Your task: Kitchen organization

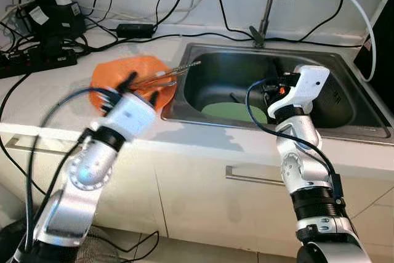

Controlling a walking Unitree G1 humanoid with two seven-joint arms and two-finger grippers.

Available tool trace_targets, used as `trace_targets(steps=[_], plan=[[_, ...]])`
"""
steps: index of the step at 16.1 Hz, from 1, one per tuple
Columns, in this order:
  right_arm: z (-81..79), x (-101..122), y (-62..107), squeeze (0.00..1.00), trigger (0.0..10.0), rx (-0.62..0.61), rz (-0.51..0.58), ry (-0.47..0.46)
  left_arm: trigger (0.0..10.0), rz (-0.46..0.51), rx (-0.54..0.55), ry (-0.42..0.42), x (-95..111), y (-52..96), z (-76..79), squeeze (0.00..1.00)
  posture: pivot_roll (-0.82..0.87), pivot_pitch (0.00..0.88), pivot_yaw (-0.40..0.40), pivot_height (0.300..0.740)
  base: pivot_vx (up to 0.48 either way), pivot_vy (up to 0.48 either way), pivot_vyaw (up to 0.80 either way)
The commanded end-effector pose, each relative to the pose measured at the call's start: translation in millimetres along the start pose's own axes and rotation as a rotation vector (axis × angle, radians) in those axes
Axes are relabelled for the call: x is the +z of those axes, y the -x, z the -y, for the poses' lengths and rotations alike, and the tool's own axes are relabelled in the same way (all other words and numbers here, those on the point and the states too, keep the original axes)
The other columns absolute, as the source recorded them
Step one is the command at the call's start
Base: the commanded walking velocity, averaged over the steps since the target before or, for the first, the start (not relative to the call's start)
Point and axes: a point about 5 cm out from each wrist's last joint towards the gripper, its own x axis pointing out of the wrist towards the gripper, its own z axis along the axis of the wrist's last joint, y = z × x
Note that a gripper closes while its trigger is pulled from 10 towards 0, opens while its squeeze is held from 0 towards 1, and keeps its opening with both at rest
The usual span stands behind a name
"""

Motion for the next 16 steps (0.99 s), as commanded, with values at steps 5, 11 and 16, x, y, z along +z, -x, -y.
trace_targets(steps=[5, 11, 16], plan=[[-4.3, -2.8, -2.3, 0.0, 10.0, 0.013, -0.013, -0.006, 10.0, -0.035, -0.068, -0.208, -0.2, -27.4, 14.2, 0.0, 0.13, 0.002, 0.01, 0.74, 0.0, 0.0, 0.0], [-0.9, 1.8, -4.7, 0.0, 10.0, -0.004, 0.006, -0.002, 10.0, -0.088, -0.07, -0.296, -3.2, -67.9, 23.5, 0.0, 0.11, 0.008, 0.017, 0.74, 0.0, 0.0, 0.0], [-2.2, 3.3, -7.4, 0.0, 10.0, -0.002, 0.014, -0.002, 10.0, -0.142, -0.062, -0.322, -13.3, -82.5, 27.0, 0.0, 0.11, 0.008, 0.017, 0.74, 0.0, 0.0, 0.0]])
